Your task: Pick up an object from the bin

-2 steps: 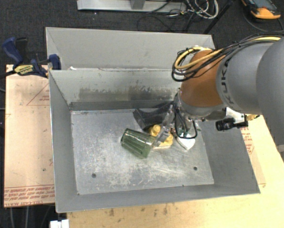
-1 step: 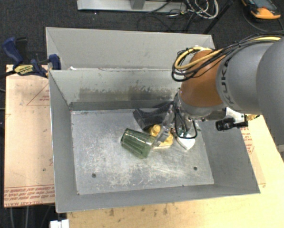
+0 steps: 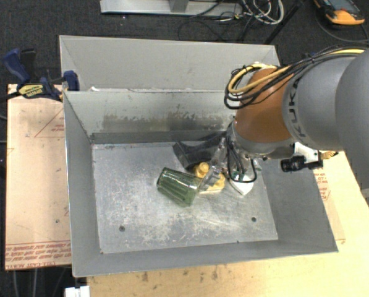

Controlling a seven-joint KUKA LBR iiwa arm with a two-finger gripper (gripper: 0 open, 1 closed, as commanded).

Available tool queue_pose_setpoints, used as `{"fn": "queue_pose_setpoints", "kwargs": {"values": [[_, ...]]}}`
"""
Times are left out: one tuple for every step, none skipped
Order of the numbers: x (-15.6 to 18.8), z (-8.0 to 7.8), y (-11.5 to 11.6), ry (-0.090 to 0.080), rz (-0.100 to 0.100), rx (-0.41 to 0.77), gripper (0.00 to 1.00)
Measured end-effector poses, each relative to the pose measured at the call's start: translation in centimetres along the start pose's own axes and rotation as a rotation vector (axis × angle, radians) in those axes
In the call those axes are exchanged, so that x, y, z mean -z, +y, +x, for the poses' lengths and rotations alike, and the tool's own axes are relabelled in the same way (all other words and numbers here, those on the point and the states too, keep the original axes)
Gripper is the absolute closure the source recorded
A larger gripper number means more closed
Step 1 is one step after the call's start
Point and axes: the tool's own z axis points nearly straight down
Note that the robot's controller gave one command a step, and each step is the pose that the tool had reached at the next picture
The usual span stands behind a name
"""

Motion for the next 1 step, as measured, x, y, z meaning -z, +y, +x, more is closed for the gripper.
{"fn": "queue_pose_setpoints", "kwargs": {"values": [[-0.04, 0.10, -0.01, -0.003, -0.002, 0.000, 1.00]]}}
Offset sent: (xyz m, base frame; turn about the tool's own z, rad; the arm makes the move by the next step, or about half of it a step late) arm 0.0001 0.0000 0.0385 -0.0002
